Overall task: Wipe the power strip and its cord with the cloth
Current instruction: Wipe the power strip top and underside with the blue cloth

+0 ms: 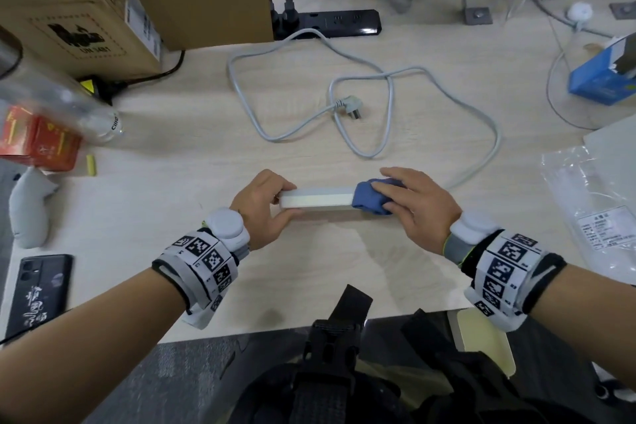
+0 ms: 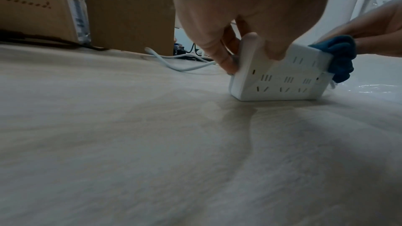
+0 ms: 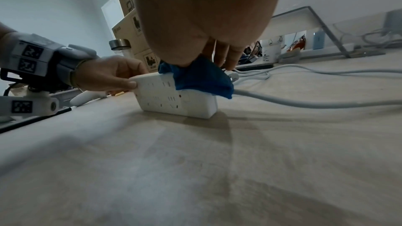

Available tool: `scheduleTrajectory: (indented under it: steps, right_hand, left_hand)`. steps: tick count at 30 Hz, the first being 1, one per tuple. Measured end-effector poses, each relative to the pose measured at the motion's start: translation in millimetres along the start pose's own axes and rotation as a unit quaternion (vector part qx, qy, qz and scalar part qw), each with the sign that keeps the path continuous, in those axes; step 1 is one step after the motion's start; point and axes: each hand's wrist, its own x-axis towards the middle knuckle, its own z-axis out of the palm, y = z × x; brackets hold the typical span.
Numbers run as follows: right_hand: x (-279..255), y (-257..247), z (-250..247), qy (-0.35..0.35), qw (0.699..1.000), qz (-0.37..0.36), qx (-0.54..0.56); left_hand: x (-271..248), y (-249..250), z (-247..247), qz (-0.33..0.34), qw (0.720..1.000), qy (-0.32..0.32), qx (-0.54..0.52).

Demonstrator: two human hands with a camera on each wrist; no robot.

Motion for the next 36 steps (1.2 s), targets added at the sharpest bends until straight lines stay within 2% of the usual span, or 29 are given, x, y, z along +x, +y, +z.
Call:
scheduleTrajectory:
  steps: [2,6,12,15,20,24,27,30,33,36]
  right_hand:
    - [-2.4,-0.1,3.5,0.005,1.0,-0.025,-0.004]
    - [-2.8,-15.0,20.5,-0.045,0.995,-0.082,-0.042]
    - [35.6,-71.1,56.1,-0.055,0.985,-0.151,-0.067]
    - [50.0,-85.5,71.4,-0.074,0.984,-0.147,-0.066]
    - [47.6,-41.8,46.4,-0.067,0.981,-0.181,0.028]
    - [15.8,18.5,12.1,-0.047,0.988,-0.142,0.021]
    - [5.0,26.8,4.0,-0.02,0.993,-0.12,0.009]
    - [15.7,2.4,10.1,0.0,0.992,-0.127,-0.003]
    - [39.0,-34.3,29.3,-0.045,0.985,-0.168,-0.006]
    - [64.7,-80.6,51.2,-0.09,0.981,-0.169,0.005]
  left_hand:
    - [-0.7,-1.6,-2.0,-0.011,1.0,0.005,-0.013]
    - [4.5,-0.6,-4.1,-0.038,0.999,-0.004,-0.007]
    - [5.6,-3.2,0.6,-0.045,0.998,0.018,-0.041]
    - [3.8,-7.1,2.3,-0.045,0.997,0.025,-0.05]
    - [4.3,-4.4,-1.9,-0.049,0.998,0.004,-0.037]
    - [7.0,-2.3,-7.0,-0.066,0.998,-0.022,-0.009]
    - [6.5,-1.7,-6.6,-0.07,0.997,-0.024,-0.014]
    - [8.1,-0.5,-6.1,-0.069,0.997,-0.025,-0.012]
    - [8.2,-1.6,-4.5,-0.059,0.998,-0.013,-0.014]
    - [7.3,-4.4,-3.9,-0.028,0.999,-0.003,-0.024]
